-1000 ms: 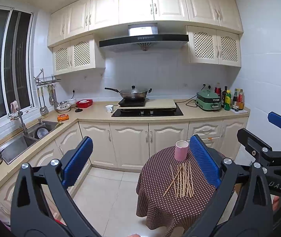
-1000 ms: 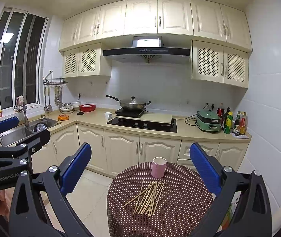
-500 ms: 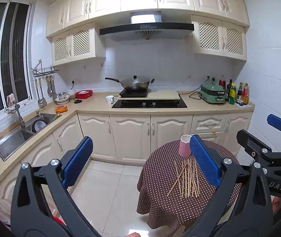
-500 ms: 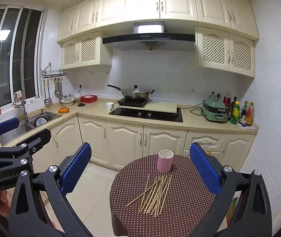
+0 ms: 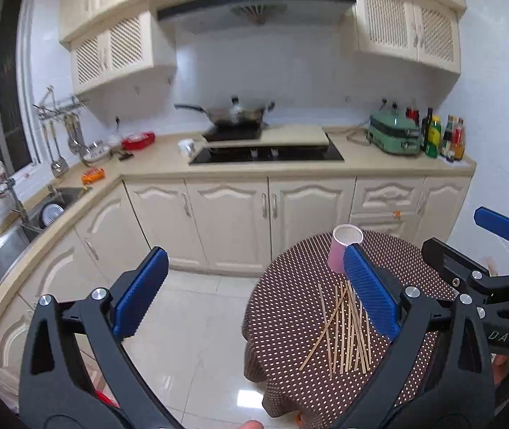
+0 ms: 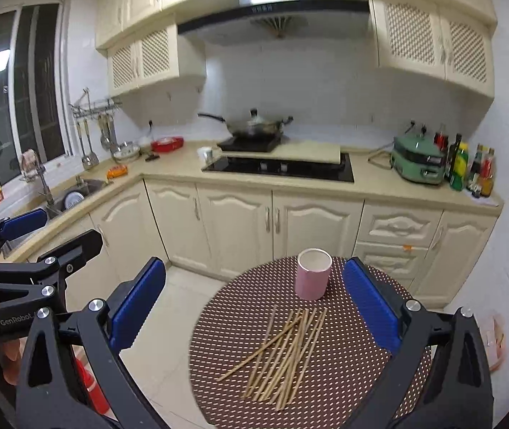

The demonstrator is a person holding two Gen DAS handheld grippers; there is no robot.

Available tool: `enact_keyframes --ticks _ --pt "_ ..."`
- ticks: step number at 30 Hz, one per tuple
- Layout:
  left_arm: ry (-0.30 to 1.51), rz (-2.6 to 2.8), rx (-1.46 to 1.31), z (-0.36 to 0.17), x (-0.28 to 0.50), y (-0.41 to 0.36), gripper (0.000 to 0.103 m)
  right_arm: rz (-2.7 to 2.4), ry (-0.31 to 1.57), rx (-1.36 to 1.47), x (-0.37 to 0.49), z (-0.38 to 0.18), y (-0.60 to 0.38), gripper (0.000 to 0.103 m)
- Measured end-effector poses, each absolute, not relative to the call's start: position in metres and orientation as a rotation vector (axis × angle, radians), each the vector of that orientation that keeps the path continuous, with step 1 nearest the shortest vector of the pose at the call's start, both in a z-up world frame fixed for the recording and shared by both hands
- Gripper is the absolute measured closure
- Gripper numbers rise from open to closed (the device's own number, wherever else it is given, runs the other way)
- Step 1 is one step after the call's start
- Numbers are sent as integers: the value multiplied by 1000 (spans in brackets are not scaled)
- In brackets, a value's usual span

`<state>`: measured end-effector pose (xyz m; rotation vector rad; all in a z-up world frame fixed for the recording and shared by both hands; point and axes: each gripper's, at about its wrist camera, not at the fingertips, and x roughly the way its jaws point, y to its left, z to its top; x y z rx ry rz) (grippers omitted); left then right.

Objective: Organize utensils
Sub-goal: 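Lower both tools toward the pile of wooden chopsticks, then close the left gripper on one chopstick while the right gripper grasps another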

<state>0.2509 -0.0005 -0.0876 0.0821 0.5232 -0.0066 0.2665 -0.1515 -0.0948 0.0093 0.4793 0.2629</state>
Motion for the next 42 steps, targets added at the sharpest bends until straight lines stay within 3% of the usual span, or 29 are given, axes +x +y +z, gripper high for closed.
enact_keyframes --ticks 14,20,31,38,42 --pt "976 -150 82 -235 416 -65 7 186 846 102 415 -206 -240 8" --pt "1116 -219 108 -292 449 -84 7 183 1039 157 451 -264 -256 25" --pt "1344 -342 152 -382 482 -119 49 268 1330 287 476 -340 -262 61" --pt "1402 -373 188 -409 490 -133 67 281 1421 289 488 -357 -264 71" --pt "1418 -370 190 -422 497 -137 70 276 1454 260 492 -362 -260 75"
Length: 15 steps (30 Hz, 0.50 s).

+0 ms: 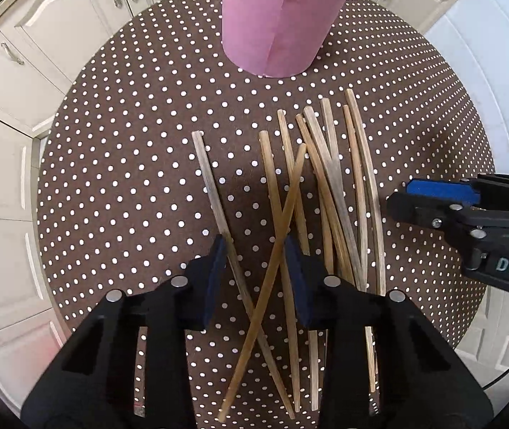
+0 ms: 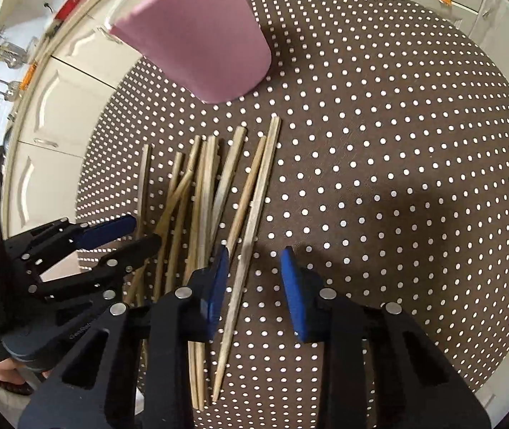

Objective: Organize utensils
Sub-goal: 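Close the left gripper on one chopstick while the right gripper grasps another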

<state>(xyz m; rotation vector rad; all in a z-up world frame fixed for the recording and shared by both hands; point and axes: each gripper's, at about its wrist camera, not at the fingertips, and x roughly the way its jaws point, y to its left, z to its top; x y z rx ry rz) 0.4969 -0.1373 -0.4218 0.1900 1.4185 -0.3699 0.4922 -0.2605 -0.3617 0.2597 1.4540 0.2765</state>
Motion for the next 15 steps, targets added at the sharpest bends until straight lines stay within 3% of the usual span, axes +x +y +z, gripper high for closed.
enact_keyframes --ticks 8,15 --pt "1435 -365 123 -427 518 -114 86 246 1459 226 515 -357 -252 76" --pt "1451 -353 102 -433 530 -103 94 213 1473 176 539 -351 -244 85"
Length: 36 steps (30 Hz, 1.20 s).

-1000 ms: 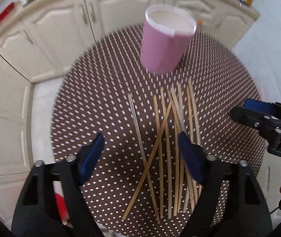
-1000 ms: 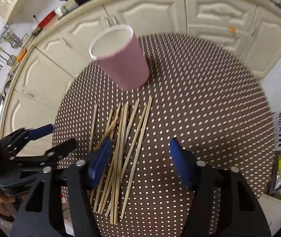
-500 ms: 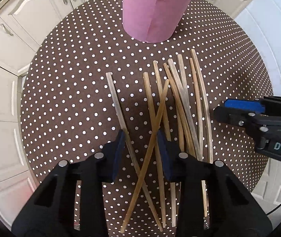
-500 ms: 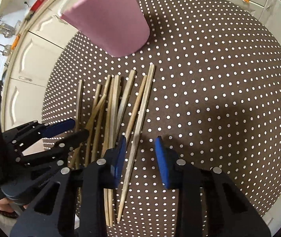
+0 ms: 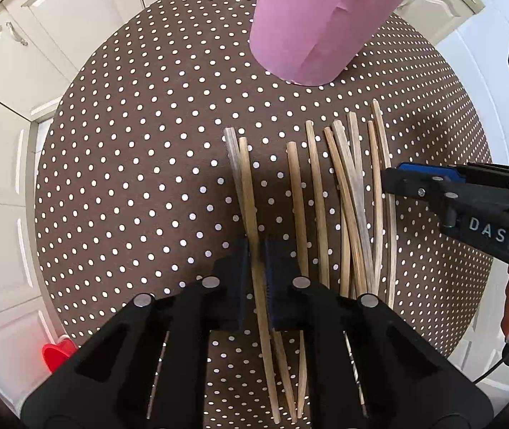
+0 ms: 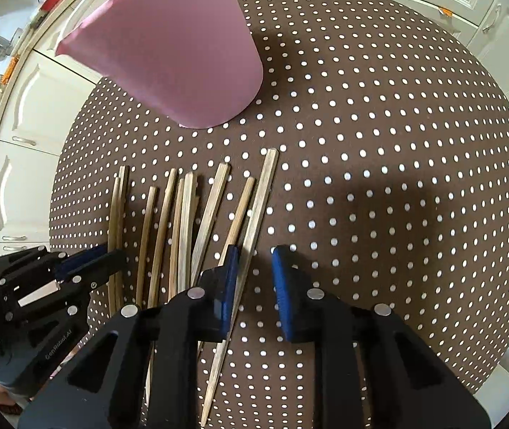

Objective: Organize utensils
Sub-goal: 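Close the left gripper on one chopstick while the right gripper grasps another, then lift the left gripper's chopstick over the pink cup while the right gripper carries its own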

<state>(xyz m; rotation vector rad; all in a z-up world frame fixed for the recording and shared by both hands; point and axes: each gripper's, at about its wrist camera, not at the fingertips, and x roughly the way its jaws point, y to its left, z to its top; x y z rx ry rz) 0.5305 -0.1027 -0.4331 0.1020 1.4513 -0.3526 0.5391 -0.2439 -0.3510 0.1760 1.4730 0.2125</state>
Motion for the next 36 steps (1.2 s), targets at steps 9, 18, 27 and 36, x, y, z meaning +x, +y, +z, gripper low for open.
enact_keyframes --ticks 9,18,27,36 --pt "1428 -367 30 -418 527 -86 96 222 1475 223 561 -351 -240 97" --pt "1335 -406 -27 -355 532 -67 97 289 1333 270 558 -266 -278 98" --pt "1230 -439 -83 -298 520 -59 97 334 1189 275 537 -205 -281 98" --pt "1282 -429 -55 -324 505 -73 97 347 1208 295 510 -229 -266 98"
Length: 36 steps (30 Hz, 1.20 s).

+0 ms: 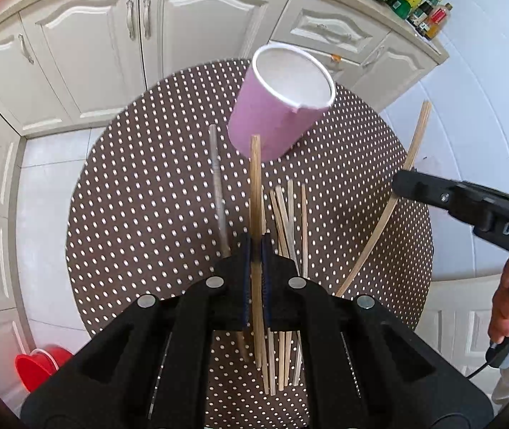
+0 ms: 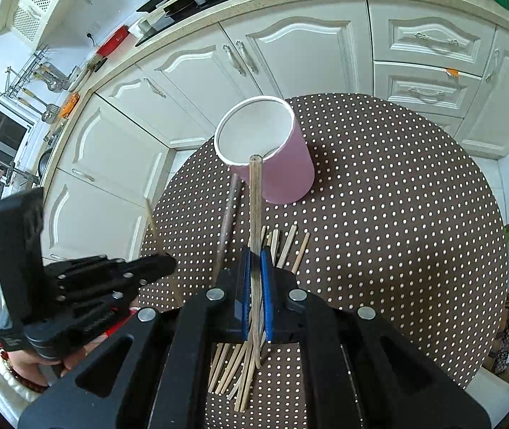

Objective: Organize utensils
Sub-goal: 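Lift the left gripper's chopstick over the pink cup while the right gripper carries its own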

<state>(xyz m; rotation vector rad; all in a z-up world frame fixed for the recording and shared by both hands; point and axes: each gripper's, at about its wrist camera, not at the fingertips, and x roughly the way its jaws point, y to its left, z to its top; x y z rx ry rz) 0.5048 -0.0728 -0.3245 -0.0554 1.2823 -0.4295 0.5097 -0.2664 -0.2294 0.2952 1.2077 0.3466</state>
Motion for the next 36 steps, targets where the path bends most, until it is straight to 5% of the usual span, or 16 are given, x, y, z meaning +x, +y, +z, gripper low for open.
enact_keyframes --ticks 21,36 --pt "858 -532 -159 -163 540 -74 97 393 846 255 535 -97 -272 98" --pt "831 -416 -164 -172 571 -73 97 314 723 190 560 -98 -275 98"
